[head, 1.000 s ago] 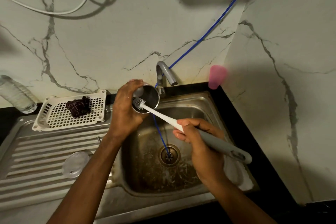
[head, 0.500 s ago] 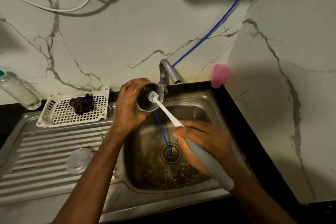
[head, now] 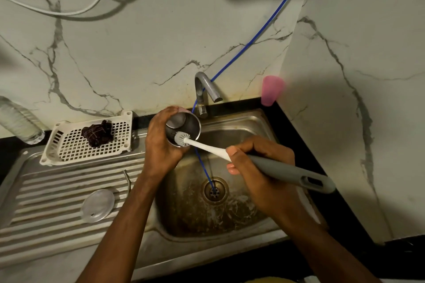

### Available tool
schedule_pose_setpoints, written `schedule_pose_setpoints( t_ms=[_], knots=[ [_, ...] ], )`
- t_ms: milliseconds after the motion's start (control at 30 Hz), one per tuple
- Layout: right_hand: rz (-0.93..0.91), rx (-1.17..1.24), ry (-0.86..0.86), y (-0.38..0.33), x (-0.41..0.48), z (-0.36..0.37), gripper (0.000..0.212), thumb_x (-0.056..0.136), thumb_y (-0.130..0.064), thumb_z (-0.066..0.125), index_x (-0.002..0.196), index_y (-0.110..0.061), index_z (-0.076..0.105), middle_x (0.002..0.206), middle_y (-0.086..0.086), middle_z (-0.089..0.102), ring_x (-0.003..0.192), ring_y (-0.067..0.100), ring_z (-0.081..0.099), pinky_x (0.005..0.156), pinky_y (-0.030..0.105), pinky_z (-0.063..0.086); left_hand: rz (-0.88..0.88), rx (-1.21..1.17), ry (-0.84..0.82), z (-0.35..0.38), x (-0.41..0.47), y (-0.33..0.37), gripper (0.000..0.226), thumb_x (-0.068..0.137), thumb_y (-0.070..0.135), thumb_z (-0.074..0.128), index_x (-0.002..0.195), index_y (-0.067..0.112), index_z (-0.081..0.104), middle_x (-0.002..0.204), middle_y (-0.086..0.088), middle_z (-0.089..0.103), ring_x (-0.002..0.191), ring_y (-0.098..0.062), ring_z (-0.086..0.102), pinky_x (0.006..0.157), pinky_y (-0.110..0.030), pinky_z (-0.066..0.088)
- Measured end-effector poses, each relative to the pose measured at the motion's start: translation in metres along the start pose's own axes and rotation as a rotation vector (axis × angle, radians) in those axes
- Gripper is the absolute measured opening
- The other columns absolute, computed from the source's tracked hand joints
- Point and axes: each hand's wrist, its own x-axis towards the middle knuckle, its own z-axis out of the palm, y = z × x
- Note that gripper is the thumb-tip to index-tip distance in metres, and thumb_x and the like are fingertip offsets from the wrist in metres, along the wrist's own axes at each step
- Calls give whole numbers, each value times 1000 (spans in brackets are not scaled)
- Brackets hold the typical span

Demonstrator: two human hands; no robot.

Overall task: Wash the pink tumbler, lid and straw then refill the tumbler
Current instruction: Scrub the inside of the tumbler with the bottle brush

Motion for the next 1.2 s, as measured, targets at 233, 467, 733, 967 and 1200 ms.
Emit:
schedule_pose_setpoints(
  t_ms=[233, 467, 733, 967, 1200],
  knots=[
    [173, 206, 132, -5, -8, 9, 13, 89, -6, 72, 77, -4, 74, 67, 9, 73, 61, 23, 73, 56, 26, 59, 13, 6, 43, -4, -4, -6, 88, 58, 7, 97, 134, 7, 51, 139, 0, 54, 130, -22, 54, 110, -41, 43],
    [-267, -287, -321, 0, 9, -20, 6, 91, -3, 72, 86, -5, 76, 76, -4, 68, 67, 4, 64, 66, 21, 51, 126, 54, -56, -6, -3, 0, 70, 72, 27, 87, 129, 8, 53, 136, -12, 59, 129, -34, 54, 110, -42, 41],
    [-384, -372, -178, 3, 7, -10, 14, 93, -14, 69, 84, -6, 77, 73, -4, 67, 63, 7, 61, 60, 31, 51, 133, 41, -46, 4, 0, 17, 75, 66, 15, 95, 129, 5, 55, 136, -5, 57, 128, -32, 53, 112, -32, 37],
    [16, 6, -39, -9, 2, -5, 16, 85, -20, 69, 71, -11, 72, 61, -3, 68, 54, 14, 65, 55, 21, 50, -6, -51, 97, 16, -16, 16, 82, 64, 18, 95, 133, 13, 51, 137, -1, 57, 128, -25, 55, 109, -43, 44],
    [145, 304, 168, -2, -14, 16, 16, 85, -19, 70, 82, -4, 74, 69, 9, 73, 61, 22, 73, 57, 25, 58, -171, -99, 217, 12, -12, 8, 90, 58, 7, 98, 133, 9, 48, 134, -16, 58, 125, -33, 56, 105, -55, 46]
  ],
)
